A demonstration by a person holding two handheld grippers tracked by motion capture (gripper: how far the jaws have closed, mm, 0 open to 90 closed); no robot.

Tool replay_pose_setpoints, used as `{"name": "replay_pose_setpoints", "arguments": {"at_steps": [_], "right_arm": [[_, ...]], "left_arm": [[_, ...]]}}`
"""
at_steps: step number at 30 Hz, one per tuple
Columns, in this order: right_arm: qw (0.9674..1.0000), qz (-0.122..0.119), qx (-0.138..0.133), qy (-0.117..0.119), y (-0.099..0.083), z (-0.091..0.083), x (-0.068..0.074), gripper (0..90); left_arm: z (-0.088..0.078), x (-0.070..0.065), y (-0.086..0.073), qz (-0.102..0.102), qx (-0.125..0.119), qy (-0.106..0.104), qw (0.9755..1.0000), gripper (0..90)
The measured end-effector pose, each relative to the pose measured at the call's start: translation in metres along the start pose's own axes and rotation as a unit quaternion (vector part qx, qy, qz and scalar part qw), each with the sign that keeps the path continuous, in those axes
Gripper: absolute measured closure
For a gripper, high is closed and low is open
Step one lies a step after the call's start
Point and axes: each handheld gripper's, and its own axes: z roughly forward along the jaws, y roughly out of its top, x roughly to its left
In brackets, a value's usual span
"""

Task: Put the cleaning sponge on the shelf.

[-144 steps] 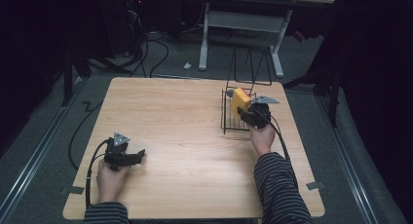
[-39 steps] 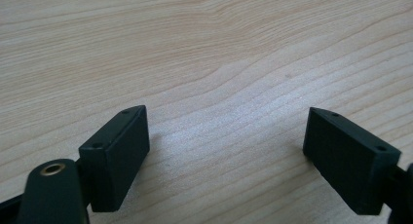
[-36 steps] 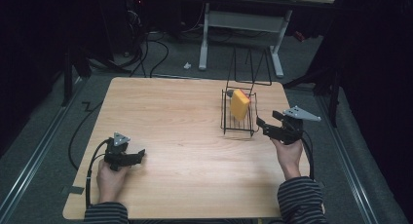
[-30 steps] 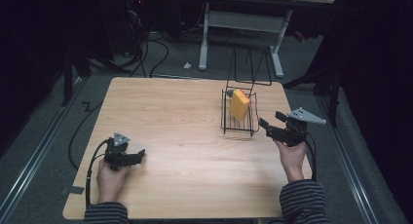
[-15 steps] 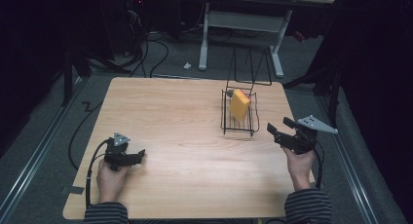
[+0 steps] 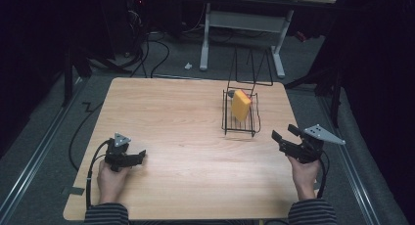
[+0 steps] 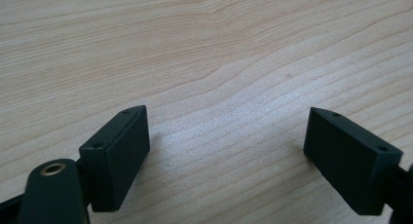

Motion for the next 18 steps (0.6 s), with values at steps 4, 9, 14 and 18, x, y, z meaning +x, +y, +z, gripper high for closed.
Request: {"name": "replay_pose_setpoints", "arguments": {"at_steps": [4, 9, 14, 18], "right_arm": [[1.0, 0.004, -0.002, 0.002, -0.005, -0.002, 0.001, 26.5], [1.0, 0.003, 0.0, 0.005, -0.01, -0.002, 0.004, 26.7], [0.9999, 0.003, 0.003, 0.01, -0.014, -0.001, 0.007, 26.9], [0.9999, 0.003, 0.006, 0.013, -0.018, 0.001, 0.011, 27.0]], "left_arm": [[0.0, 0.0, 0.0, 0.0, 0.0, 0.001, 1.0, 17.3], [0.0, 0.0, 0.0, 0.0, 0.0, 0.001, 1.0, 17.3], [0.0, 0.0, 0.0, 0.0, 0.0, 0.001, 1.0, 17.3], [0.0, 0.0, 0.0, 0.0, 0.0, 0.001, 1.0, 17.3]]}}
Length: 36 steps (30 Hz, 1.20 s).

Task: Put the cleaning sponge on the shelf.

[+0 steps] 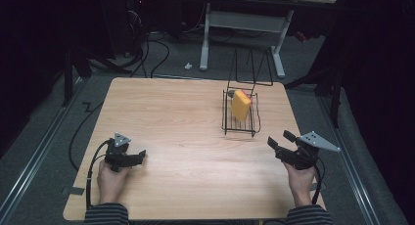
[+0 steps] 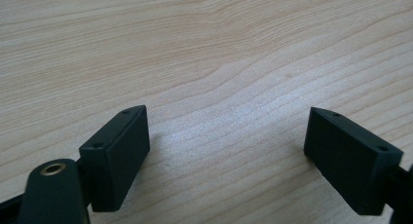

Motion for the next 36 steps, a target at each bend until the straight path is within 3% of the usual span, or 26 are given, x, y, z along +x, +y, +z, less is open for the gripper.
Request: {"name": "replay_pose_setpoints", "arguments": {"at_steps": [18, 36], "right_arm": [[0.9998, -0.009, 0.017, 0.007, -0.018, 0.011, 0.01, 27.5], [0.9992, -0.006, 0.039, 0.007, -0.032, 0.021, 0.012, 28.1]], "left_arm": [[0.0, 0.0, 0.0, 0.0, 0.0, 0.0, 1.0, 17.3], [0.0, 0.0, 0.0, 0.0, 0.0, 0.0, 1.0, 17.3]]}}
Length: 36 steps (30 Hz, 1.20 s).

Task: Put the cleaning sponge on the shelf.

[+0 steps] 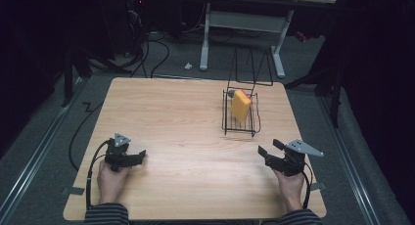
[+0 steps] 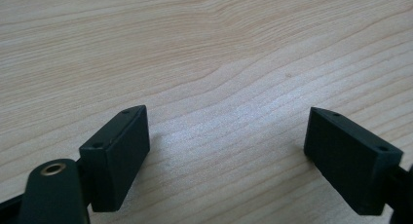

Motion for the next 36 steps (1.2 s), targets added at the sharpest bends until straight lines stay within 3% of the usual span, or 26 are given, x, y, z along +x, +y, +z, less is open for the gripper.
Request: {"name": "replay_pose_setpoints", "arguments": {"at_steps": [36], "right_arm": [[0.9982, 0.013, 0.054, -0.021, -0.015, 0.037, -0.013, 32.2]], "left_arm": [[0.0, 0.0, 0.0, 0.0, 0.0, 0.0, 1.0, 17.4]]}}
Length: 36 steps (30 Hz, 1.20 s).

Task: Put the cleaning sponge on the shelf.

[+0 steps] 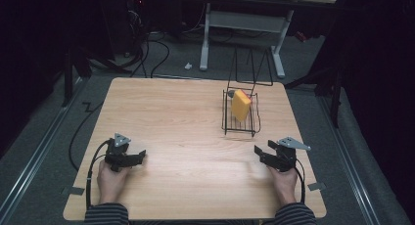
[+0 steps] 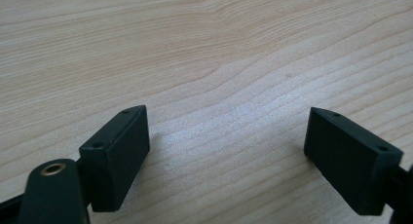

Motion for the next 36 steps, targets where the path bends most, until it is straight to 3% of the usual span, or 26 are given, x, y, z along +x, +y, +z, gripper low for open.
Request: {"name": "replay_pose_setpoints", "arguments": {"at_steps": [20, 36], "right_arm": [[0.9984, -0.01, 0.046, -0.033, -0.006, 0.017, -0.004, 33.6], [0.9944, -0.026, 0.083, -0.061, -0.01, 0.025, -0.004, 33.4]], "left_arm": [[0.0, 0.0, 0.0, 0.0, 0.0, 0.0, 1.0, 17.3], [0.0, 0.0, 0.0, 0.0, 0.0, 0.0, 1.0, 17.3]]}}
